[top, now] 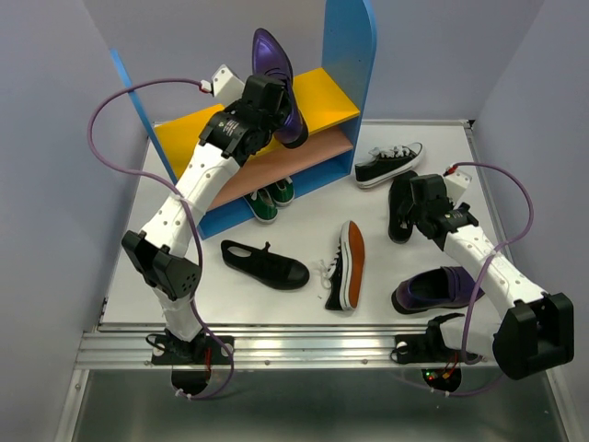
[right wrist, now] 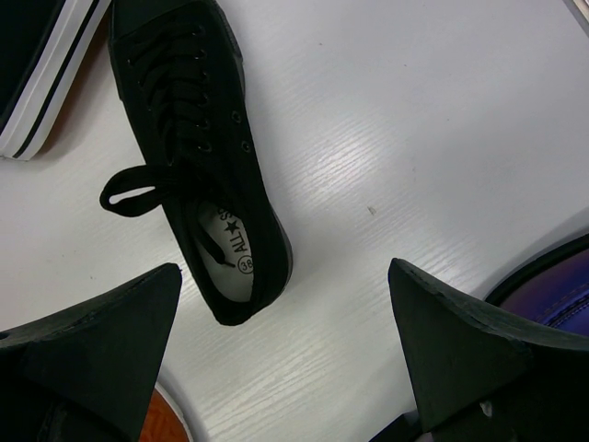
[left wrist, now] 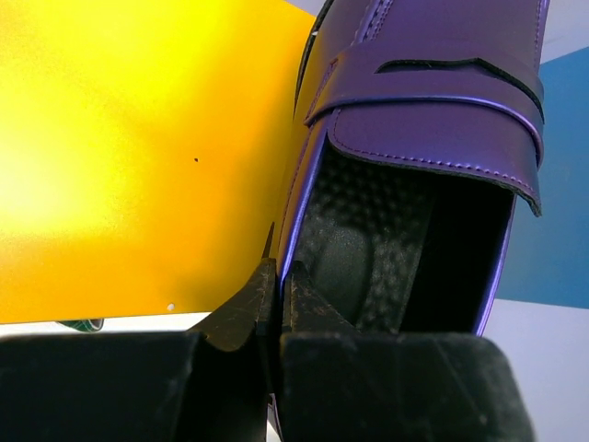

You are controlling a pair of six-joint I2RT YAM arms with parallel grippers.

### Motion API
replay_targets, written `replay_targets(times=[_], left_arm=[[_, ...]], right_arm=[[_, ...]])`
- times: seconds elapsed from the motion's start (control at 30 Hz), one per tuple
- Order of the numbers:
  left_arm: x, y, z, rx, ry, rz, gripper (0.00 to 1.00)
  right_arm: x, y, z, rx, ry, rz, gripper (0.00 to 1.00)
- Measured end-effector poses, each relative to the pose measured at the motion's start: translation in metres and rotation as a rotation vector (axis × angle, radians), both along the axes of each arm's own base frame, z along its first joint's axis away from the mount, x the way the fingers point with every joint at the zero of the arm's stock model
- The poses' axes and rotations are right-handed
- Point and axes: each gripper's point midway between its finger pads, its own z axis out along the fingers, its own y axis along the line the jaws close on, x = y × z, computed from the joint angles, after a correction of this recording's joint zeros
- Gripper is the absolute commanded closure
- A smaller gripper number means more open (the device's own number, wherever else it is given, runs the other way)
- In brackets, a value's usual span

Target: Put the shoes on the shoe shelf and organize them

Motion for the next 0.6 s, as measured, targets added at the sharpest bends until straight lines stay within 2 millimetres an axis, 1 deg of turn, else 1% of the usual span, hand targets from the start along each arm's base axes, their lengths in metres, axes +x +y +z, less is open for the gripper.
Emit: replay_targets(times=[0.1, 0.13, 0.2, 0.23, 0.27, 0.33, 0.47, 0.57, 0.6], left_arm=[[0.000, -0.001, 0.000, 0.001, 0.000, -0.002, 1.00], [0.000, -0.001, 0.000, 0.001, 0.000, -0.003, 0.91], [0.000, -0.001, -0.001, 0.002, 0.003, -0.006, 0.82], [0.000, -0.002, -0.003, 0.005, 0.007, -0.010, 0.75], [0.001, -0.003, -0.003, 0.006, 0.005, -0.013, 0.72], [0.006, -0.007, 0.000, -0.007, -0.013, -0.019, 0.61], [0.015, -0.016, 0.008, -0.042, -0.057, -0.032, 0.47], [0.018, -0.019, 0.012, -0.043, -0.073, -0.043, 0.40], [0.018, -0.020, 0.013, -0.045, -0.079, -0.049, 0.39]], right_arm=[[0.000, 0.001, 0.000, 0.003, 0.001, 0.003, 0.00], [0.000, 0.001, 0.000, 0.004, 0.001, 0.003, 0.00], [0.000, 0.002, -0.001, 0.007, 0.003, 0.006, 0.00], [0.000, 0.002, -0.001, 0.008, 0.004, 0.007, 0.00], [0.000, 0.002, -0.002, 0.008, 0.005, 0.007, 0.00], [0.000, 0.002, -0.002, 0.008, 0.006, 0.007, 0.00], [0.000, 0.002, -0.002, 0.008, 0.006, 0.007, 0.00], [0.000, 0.002, -0.002, 0.007, 0.006, 0.007, 0.00], [0.000, 0.002, -0.002, 0.006, 0.006, 0.007, 0.00]])
